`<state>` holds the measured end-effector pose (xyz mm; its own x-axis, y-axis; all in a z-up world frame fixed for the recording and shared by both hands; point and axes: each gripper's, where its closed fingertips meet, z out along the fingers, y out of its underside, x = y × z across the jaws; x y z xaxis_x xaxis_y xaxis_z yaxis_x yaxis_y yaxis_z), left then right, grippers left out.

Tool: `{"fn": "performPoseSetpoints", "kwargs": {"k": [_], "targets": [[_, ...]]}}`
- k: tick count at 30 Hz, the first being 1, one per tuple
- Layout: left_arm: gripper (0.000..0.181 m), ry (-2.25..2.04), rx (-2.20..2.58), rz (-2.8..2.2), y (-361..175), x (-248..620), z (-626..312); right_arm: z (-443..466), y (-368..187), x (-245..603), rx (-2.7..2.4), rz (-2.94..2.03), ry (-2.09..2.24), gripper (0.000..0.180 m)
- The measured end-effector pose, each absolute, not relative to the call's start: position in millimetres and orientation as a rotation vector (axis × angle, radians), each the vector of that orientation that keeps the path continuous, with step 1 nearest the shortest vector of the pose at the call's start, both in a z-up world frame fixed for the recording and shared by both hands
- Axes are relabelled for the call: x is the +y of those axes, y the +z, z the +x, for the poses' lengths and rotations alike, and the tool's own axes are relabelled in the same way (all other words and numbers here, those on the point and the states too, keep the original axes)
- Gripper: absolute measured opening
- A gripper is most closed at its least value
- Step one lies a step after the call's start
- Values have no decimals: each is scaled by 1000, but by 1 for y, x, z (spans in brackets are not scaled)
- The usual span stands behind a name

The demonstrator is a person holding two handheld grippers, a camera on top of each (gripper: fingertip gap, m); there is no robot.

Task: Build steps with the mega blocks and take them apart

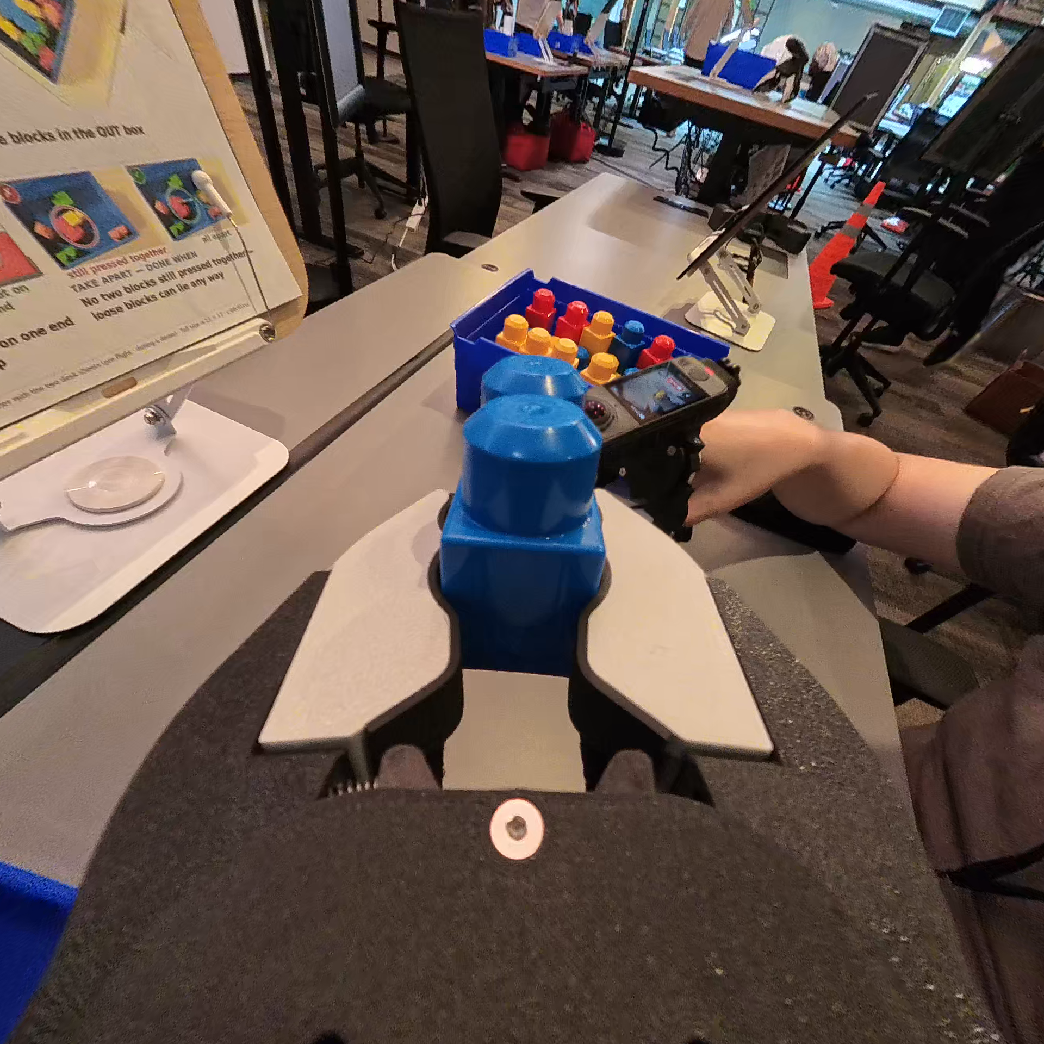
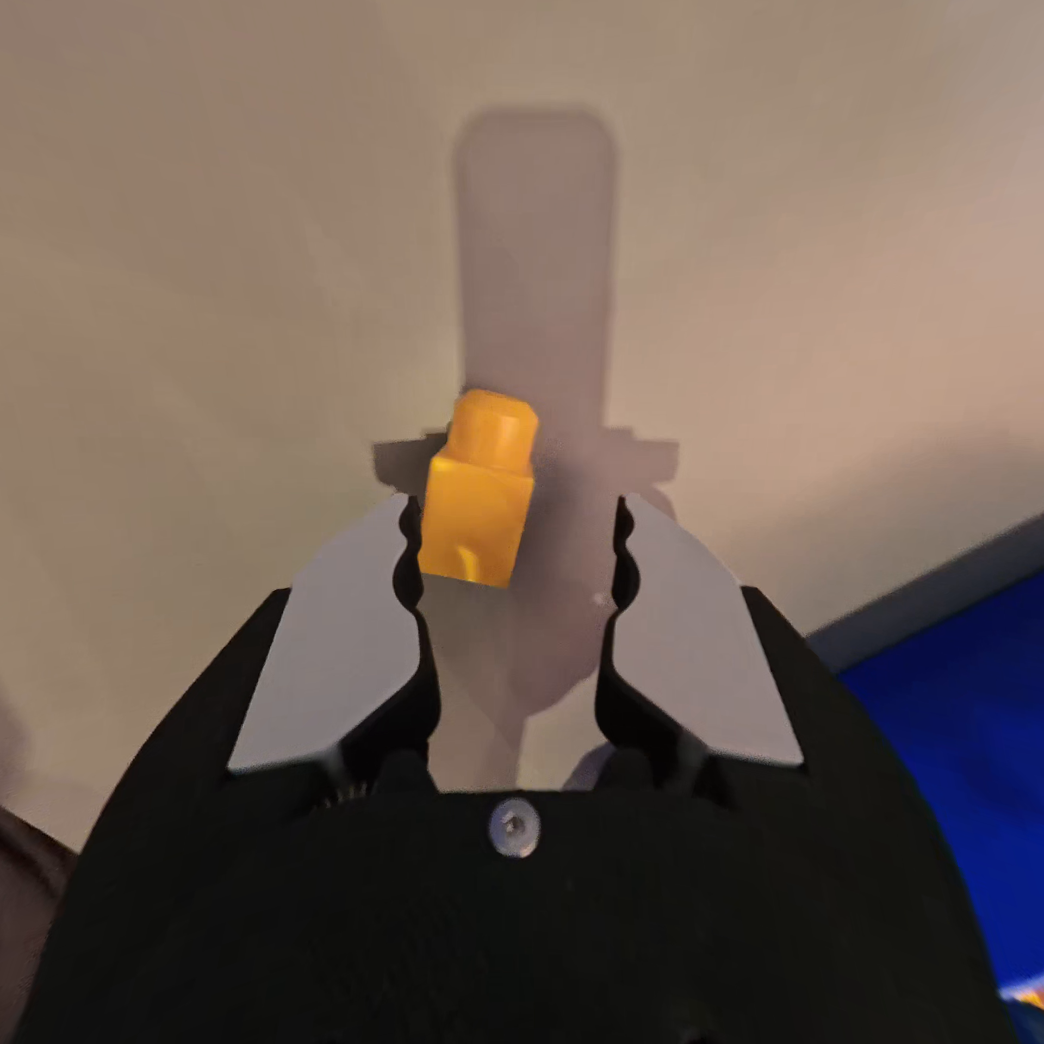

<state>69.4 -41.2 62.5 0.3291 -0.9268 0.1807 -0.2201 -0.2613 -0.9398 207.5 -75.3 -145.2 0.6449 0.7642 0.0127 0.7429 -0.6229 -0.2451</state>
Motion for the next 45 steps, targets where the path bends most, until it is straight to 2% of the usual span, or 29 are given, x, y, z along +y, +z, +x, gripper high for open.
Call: {"fn": "performPoseSetpoints", "kwargs": {"k": [5, 12, 13, 16, 21, 26, 29, 34, 37, 45], "targets": [[42, -996, 1061, -1707, 59, -43, 74, 210, -146, -71, -1302, -2601, 107, 66], [42, -972, 1034, -1682, 70, -42, 65, 213, -159, -72, -1461, -2563, -7, 50], [42, -968, 1022, -1672, 73, -41, 62, 210, -158, -73, -1474, -2553, 18, 40], [42, -947, 965, -1637, 86, -37, 49, 207, -154, -70, -1501, -2508, 38, 37], [42, -919, 873, -1620, 93, -25, 33, 198, -93, -35, -1207, -2287, 227, 37], [42, -1027, 906, -1698, 55, -22, 71, 213, -26, -4, -882, -2023, 415, 37], [41, -1160, 978, -1700, 28, -38, 114, 201, 10, -16, -845, -1838, 671, 37], [41, -1466, 1039, -1627, 15, -81, 165, 184, 89, -63, -777, -1342, 1247, 37], [41, -1518, 1061, -1622, 14, -93, 175, 183, 99, -73, -745, -1261, 1379, 37], [42, -1461, 1101, -1592, 16, -104, 183, 162, 80, -74, -765, -1309, 1393, 37]]}}
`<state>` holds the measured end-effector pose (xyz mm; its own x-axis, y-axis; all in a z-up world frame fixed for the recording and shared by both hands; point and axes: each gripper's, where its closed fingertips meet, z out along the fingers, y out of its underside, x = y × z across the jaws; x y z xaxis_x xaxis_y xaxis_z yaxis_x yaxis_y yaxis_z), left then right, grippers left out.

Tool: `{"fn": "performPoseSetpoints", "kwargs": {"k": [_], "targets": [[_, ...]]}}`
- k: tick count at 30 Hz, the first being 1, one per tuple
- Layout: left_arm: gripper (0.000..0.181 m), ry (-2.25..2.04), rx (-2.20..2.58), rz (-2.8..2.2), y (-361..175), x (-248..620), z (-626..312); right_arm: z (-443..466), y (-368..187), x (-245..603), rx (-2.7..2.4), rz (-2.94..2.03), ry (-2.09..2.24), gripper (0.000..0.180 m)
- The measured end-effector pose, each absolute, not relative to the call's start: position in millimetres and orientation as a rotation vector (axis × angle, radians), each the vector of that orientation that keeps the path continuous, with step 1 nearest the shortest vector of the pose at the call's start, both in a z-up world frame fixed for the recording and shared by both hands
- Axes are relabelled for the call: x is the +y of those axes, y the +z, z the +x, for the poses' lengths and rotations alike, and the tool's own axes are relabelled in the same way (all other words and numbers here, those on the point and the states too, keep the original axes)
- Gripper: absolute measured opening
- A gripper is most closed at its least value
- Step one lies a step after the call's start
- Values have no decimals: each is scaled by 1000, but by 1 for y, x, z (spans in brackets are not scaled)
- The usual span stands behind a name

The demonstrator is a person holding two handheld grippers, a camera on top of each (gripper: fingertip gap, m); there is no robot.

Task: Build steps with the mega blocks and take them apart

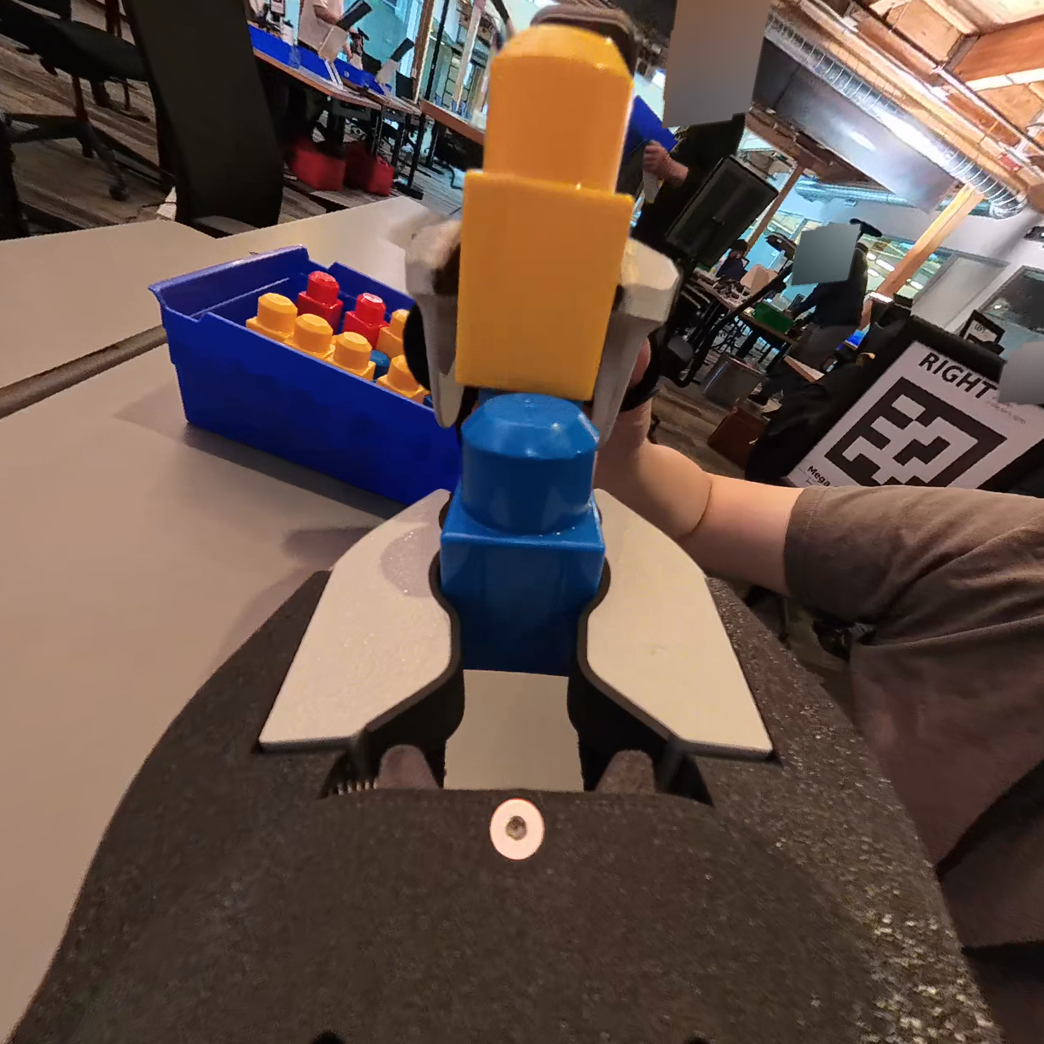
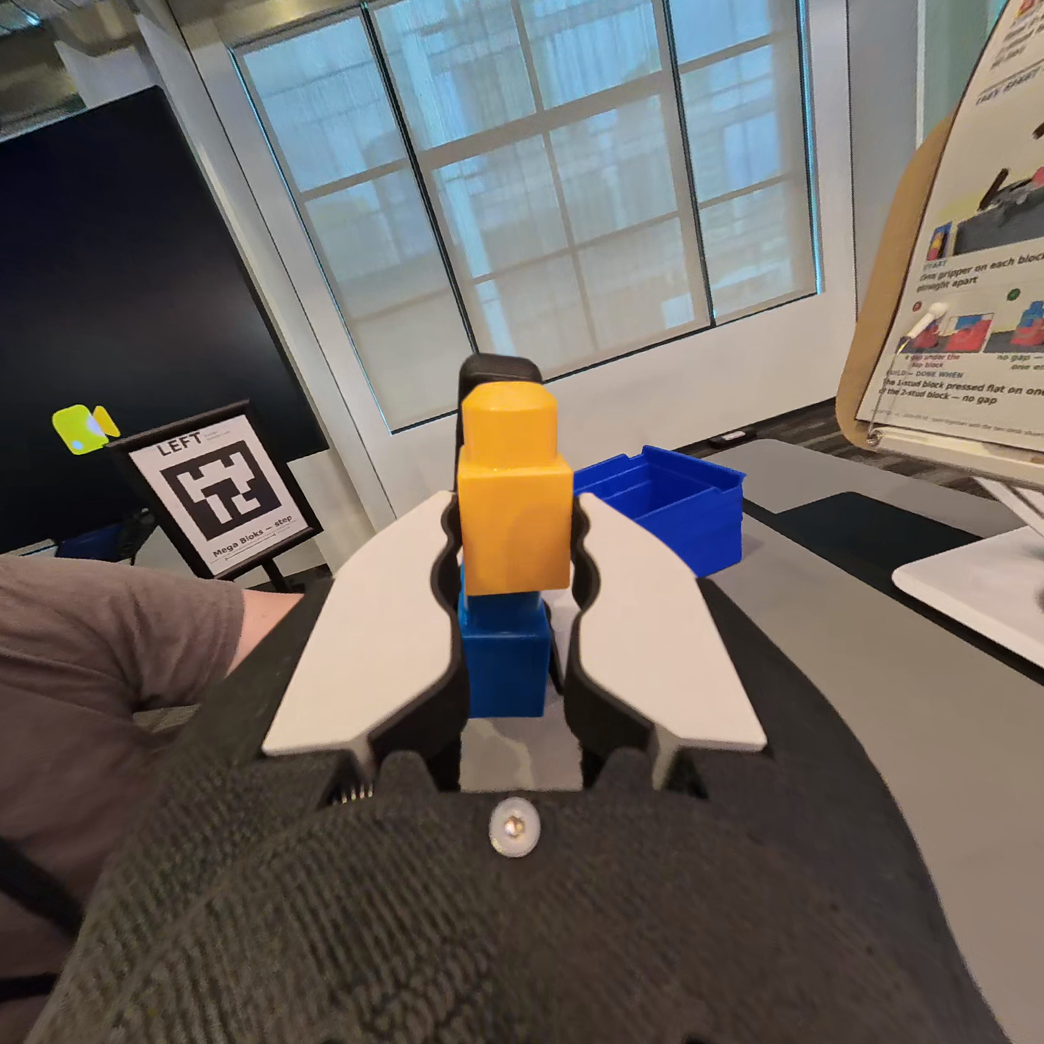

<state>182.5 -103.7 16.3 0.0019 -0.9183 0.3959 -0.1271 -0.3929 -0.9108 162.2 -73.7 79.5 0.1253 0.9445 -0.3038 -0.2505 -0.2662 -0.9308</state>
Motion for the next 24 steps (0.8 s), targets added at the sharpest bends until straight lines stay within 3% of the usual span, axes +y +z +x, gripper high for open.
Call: {"fn": "performPoseSetpoints", "kwargs": {"k": [24], "targets": [[40, -1351, 1162, -1616, 22, -102, 168, 148, 59, -85, -884, -1441, 1414, 38]]}}
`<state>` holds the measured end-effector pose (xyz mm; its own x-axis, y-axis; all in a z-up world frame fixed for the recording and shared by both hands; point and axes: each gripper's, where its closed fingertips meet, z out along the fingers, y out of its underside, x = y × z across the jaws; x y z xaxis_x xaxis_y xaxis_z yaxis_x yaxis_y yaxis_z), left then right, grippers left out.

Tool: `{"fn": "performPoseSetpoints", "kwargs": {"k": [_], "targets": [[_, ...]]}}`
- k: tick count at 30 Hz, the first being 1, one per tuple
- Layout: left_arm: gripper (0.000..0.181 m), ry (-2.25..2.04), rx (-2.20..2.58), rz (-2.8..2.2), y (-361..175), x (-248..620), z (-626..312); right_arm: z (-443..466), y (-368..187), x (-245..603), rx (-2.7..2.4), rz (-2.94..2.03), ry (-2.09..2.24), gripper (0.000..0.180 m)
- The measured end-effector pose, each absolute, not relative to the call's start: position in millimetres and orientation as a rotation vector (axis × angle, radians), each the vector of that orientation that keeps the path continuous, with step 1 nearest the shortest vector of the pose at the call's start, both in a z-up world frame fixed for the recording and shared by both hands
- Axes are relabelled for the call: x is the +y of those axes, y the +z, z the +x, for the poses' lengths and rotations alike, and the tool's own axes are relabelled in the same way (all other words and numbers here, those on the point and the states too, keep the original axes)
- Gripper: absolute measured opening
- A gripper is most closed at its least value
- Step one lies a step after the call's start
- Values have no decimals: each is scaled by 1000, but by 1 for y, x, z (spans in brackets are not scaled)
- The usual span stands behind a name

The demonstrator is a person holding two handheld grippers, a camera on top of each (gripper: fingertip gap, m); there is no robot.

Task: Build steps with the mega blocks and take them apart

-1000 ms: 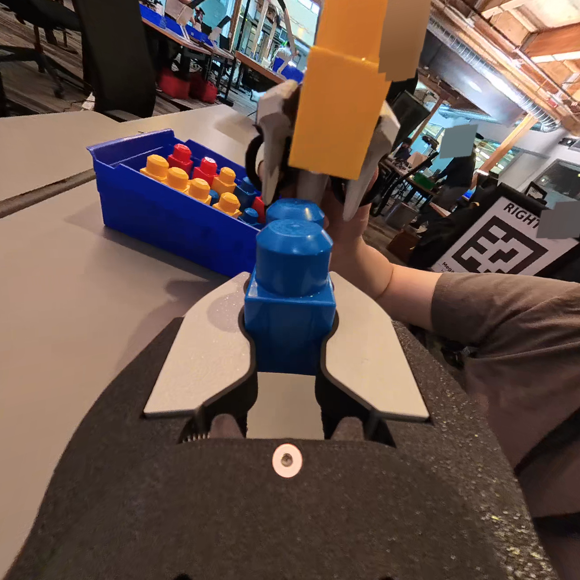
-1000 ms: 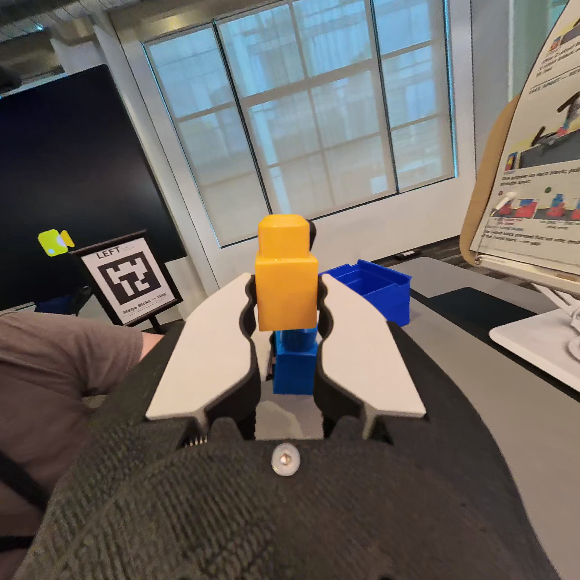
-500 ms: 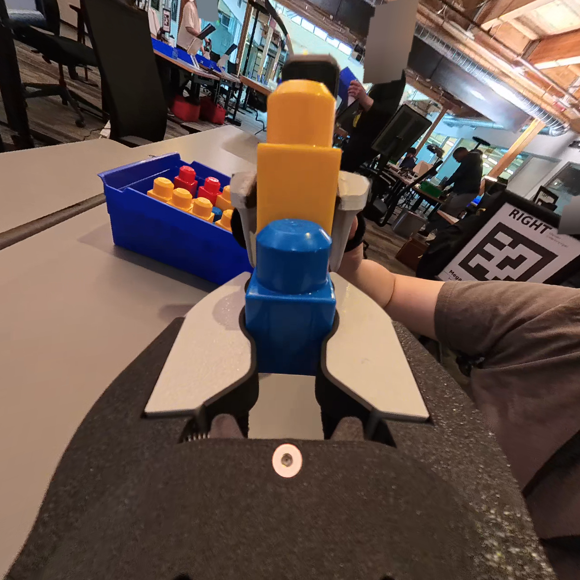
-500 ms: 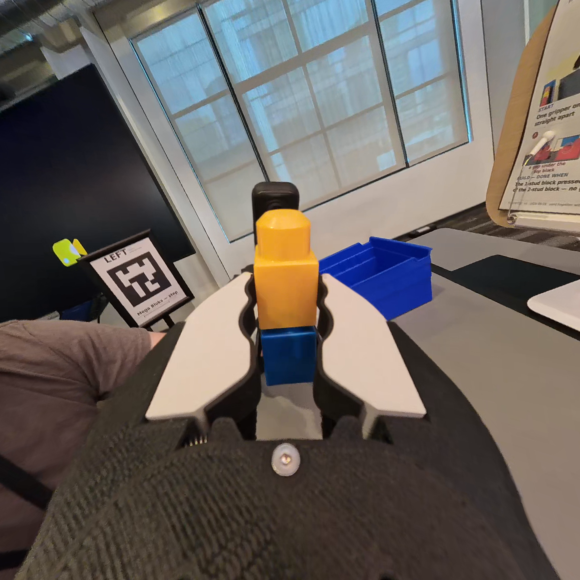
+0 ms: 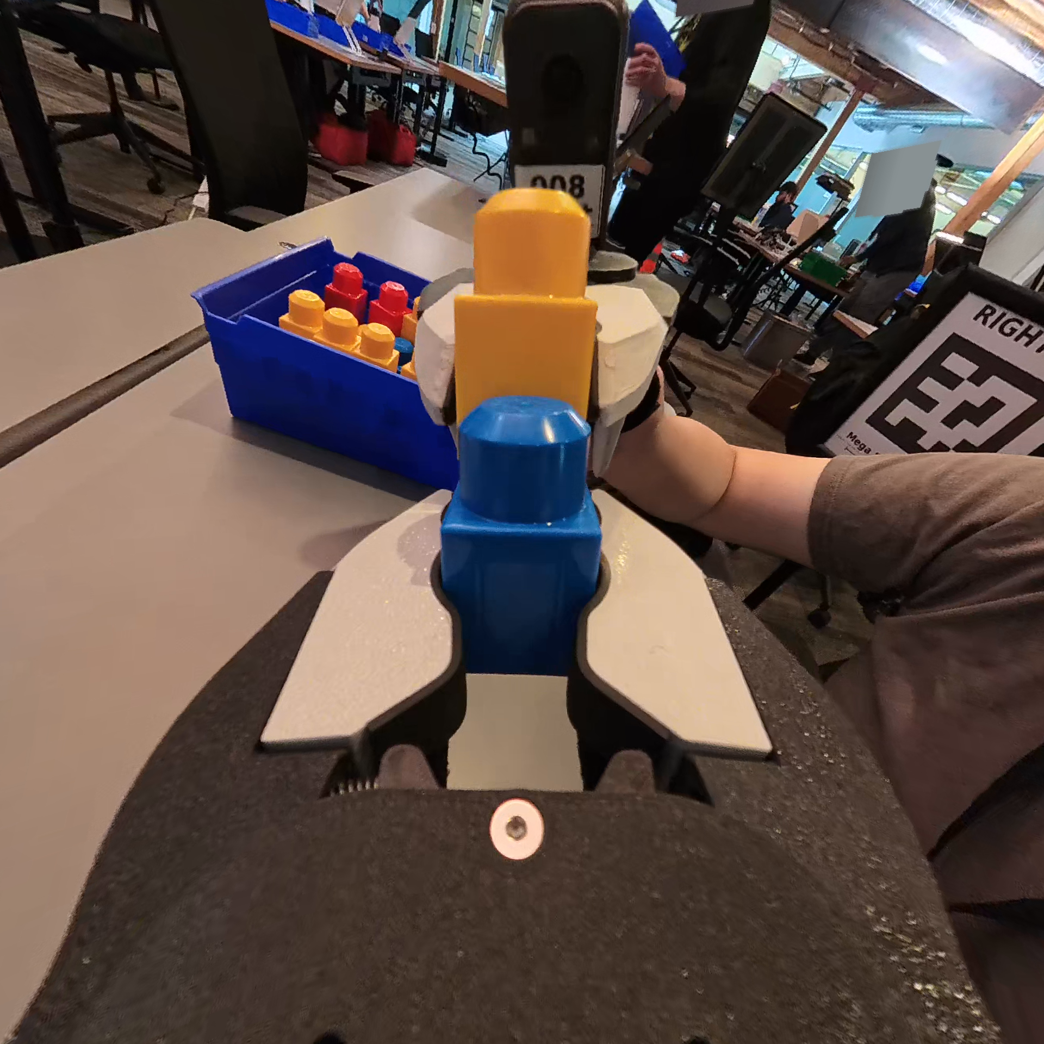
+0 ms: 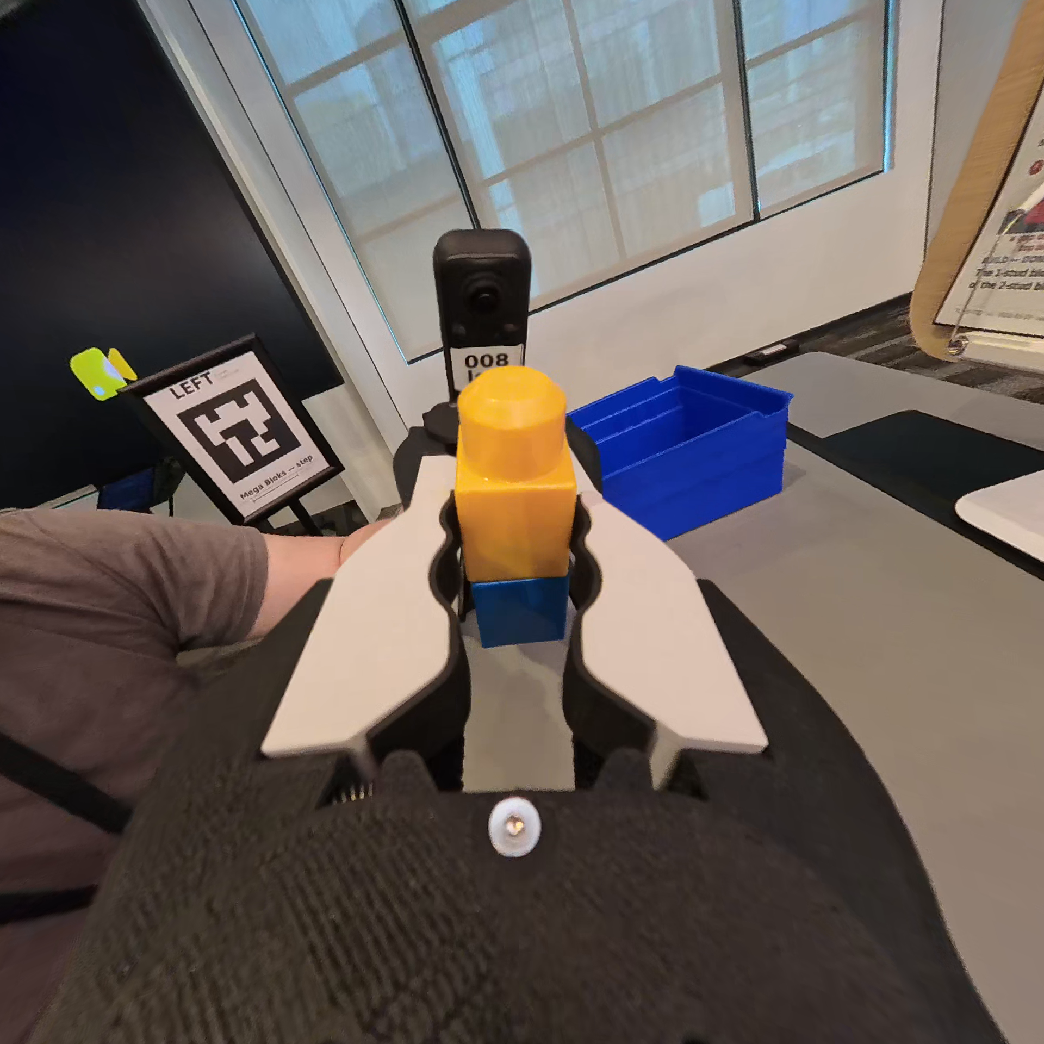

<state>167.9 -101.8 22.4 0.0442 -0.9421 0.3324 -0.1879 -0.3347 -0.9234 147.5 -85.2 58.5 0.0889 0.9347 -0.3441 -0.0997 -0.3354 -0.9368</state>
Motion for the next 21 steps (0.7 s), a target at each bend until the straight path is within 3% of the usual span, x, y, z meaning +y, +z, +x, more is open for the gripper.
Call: {"fn": "performPoseSetpoints", "kwargs": {"k": [13, 15, 21], "targets": [[41, -1448, 1170, -1669, 24, -108, 170, 148, 57, -88, -944, -1509, 1455, 37], [41, -1469, 1142, -1699, 23, -108, 170, 151, 57, -83, -910, -1531, 1460, 50], [41, -1536, 1110, -1740, 16, -106, 170, 151, 51, -83, -915, -1562, 1497, 37]]}}
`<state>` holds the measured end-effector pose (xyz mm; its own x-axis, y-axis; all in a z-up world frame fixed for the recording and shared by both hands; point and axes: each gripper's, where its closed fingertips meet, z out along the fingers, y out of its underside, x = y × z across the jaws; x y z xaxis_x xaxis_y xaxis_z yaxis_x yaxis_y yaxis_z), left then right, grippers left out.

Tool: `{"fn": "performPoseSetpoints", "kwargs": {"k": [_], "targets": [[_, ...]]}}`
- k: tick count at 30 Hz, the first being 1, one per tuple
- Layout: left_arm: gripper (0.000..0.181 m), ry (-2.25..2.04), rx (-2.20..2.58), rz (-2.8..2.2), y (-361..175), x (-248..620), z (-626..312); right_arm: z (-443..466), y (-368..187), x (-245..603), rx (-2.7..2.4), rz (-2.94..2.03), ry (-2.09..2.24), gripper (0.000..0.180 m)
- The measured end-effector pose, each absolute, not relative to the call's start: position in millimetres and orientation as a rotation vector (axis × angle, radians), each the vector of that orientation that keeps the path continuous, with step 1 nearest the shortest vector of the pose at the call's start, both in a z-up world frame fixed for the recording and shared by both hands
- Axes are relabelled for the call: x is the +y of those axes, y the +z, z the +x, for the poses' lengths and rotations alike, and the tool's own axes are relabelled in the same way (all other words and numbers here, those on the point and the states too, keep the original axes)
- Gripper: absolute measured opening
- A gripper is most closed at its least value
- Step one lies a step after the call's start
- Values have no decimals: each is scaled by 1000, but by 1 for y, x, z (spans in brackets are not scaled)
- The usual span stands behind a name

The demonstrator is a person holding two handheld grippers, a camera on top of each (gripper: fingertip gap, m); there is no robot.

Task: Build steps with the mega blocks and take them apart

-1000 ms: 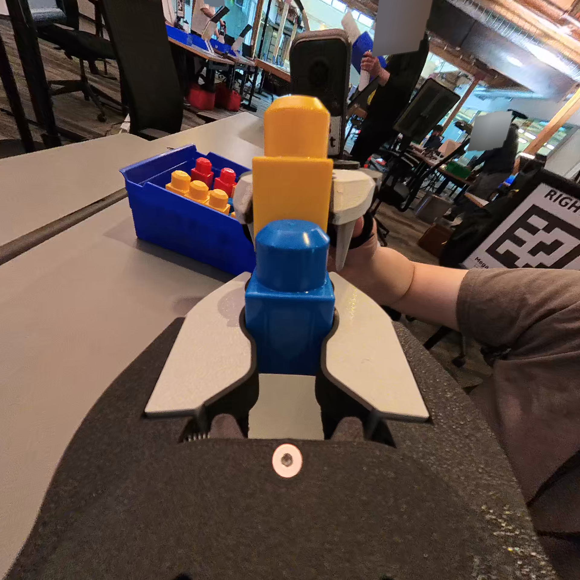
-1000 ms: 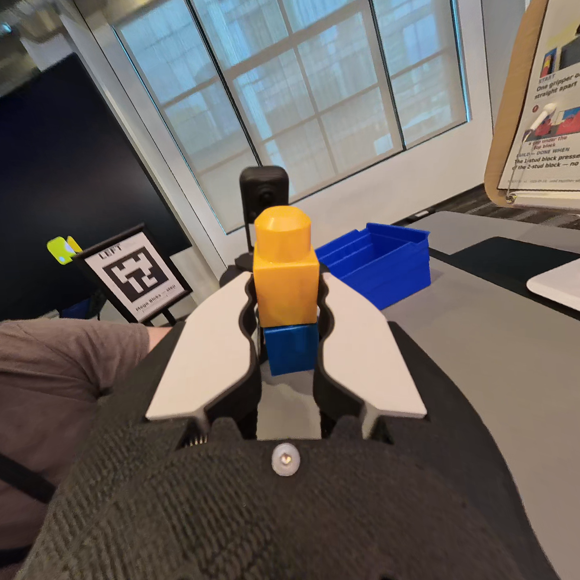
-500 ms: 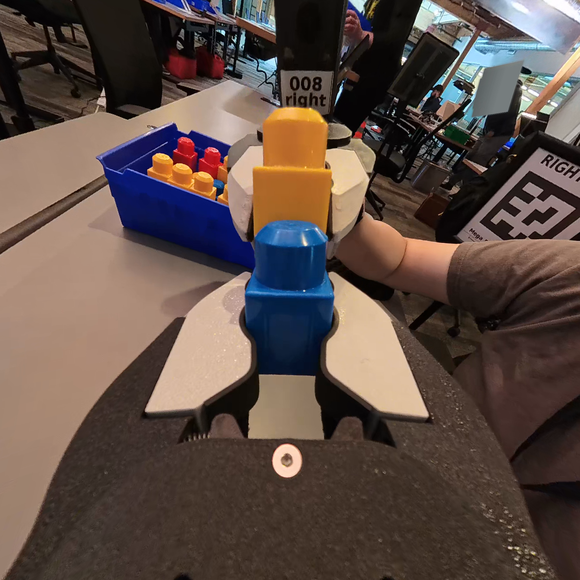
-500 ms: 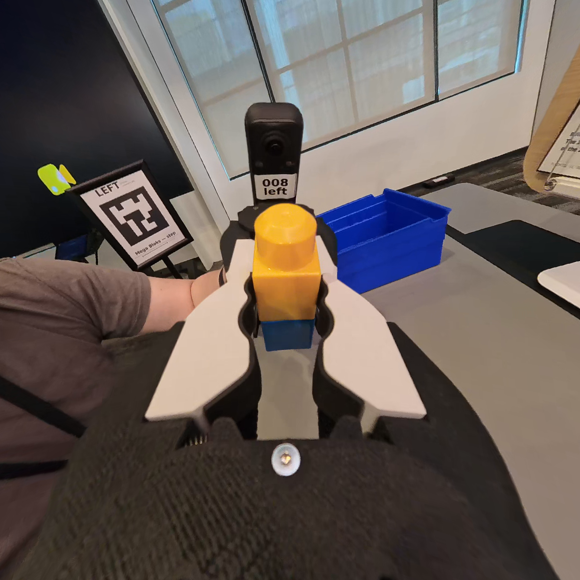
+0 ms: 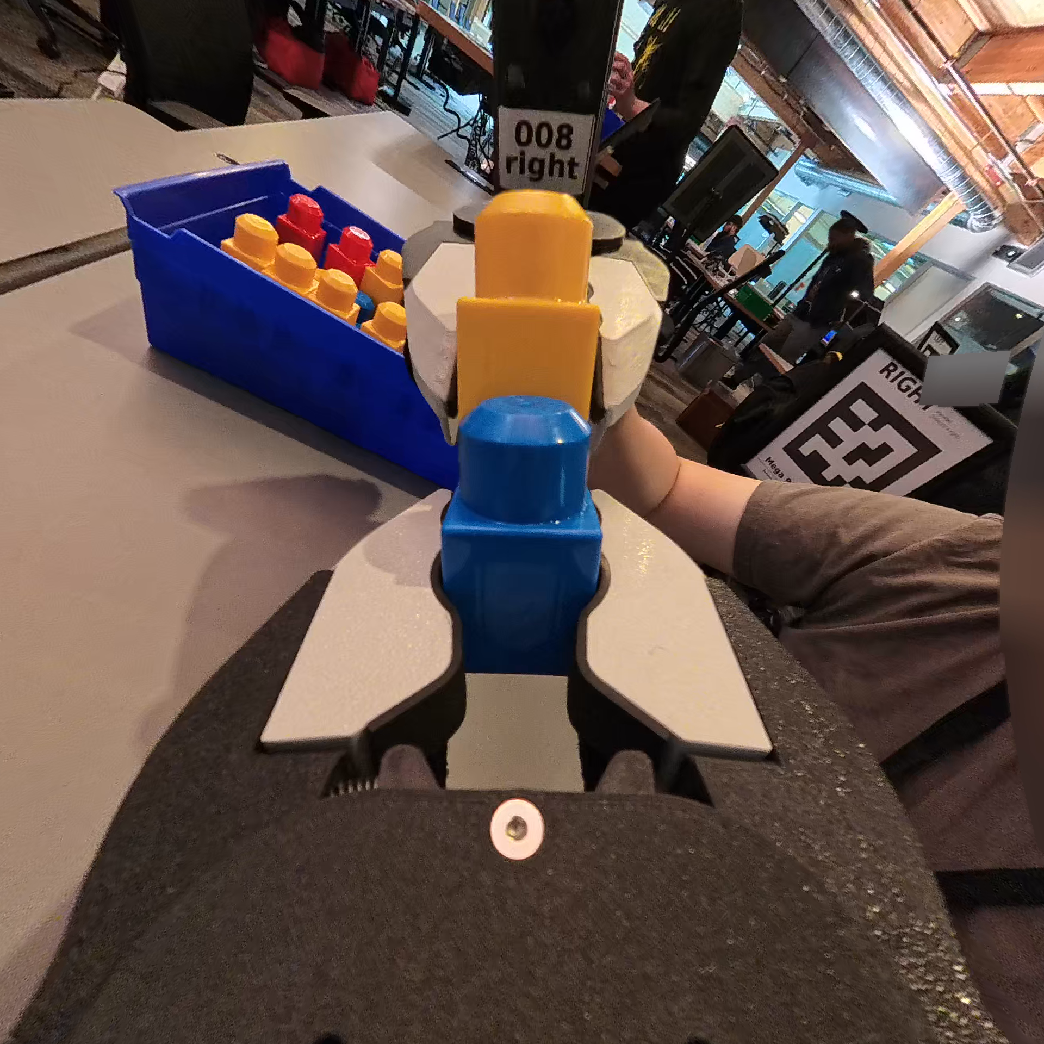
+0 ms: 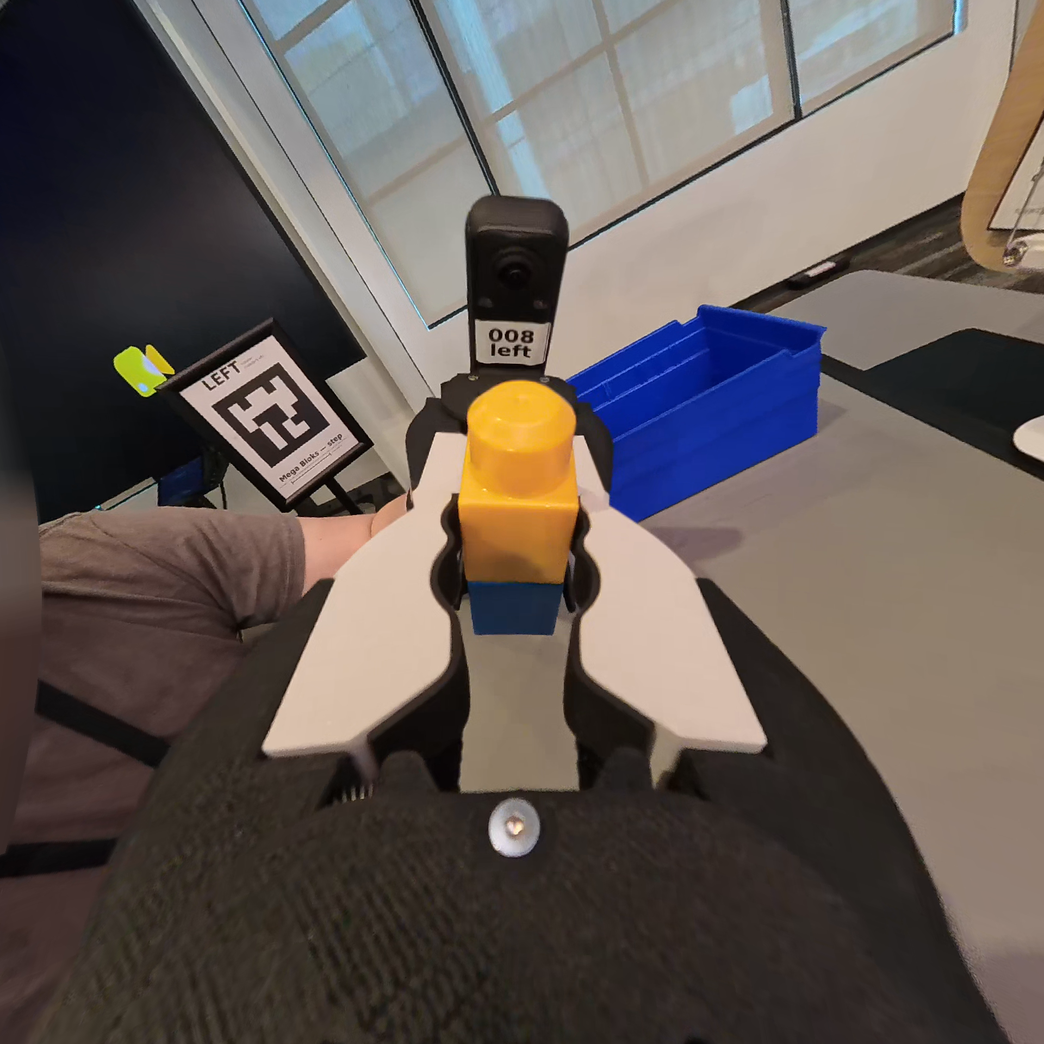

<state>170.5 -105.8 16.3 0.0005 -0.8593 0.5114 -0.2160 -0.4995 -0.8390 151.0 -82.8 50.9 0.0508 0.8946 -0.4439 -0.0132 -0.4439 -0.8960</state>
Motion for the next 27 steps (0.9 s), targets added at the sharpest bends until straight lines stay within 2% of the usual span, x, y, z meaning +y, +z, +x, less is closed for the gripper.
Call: {"fn": "performPoseSetpoints", "kwargs": {"k": [10, 16, 17, 18, 23, 26, 27], "targets": [[40, -1579, 1118, -1746, 15, -110, 170, 151, 45, -88, -973, -1561, 1501, 38], [41, -1444, 1227, -1745, 11, -112, 172, 155, 42, -92, -1077, -1648, 1433, 37], [41, -1380, 1280, -1747, 7, -114, 172, 159, 42, -92, -1114, -1670, 1365, 40], [41, -1315, 1331, -1751, 2, -116, 172, 164, 43, -91, -1140, -1680, 1289, 53], [41, -1184, 1464, -1755, -11, -126, 175, 178, 27, -110, -1367, -1747, 1102, 62], [41, -1143, 1516, -1763, -20, -129, 177, 172, 14, -114, -1485, -1711, 957, 58], [42, -1098, 1537, -1758, -25, -127, 176, 172, 9, -114, -1516, -1722, 918, 38]]}}
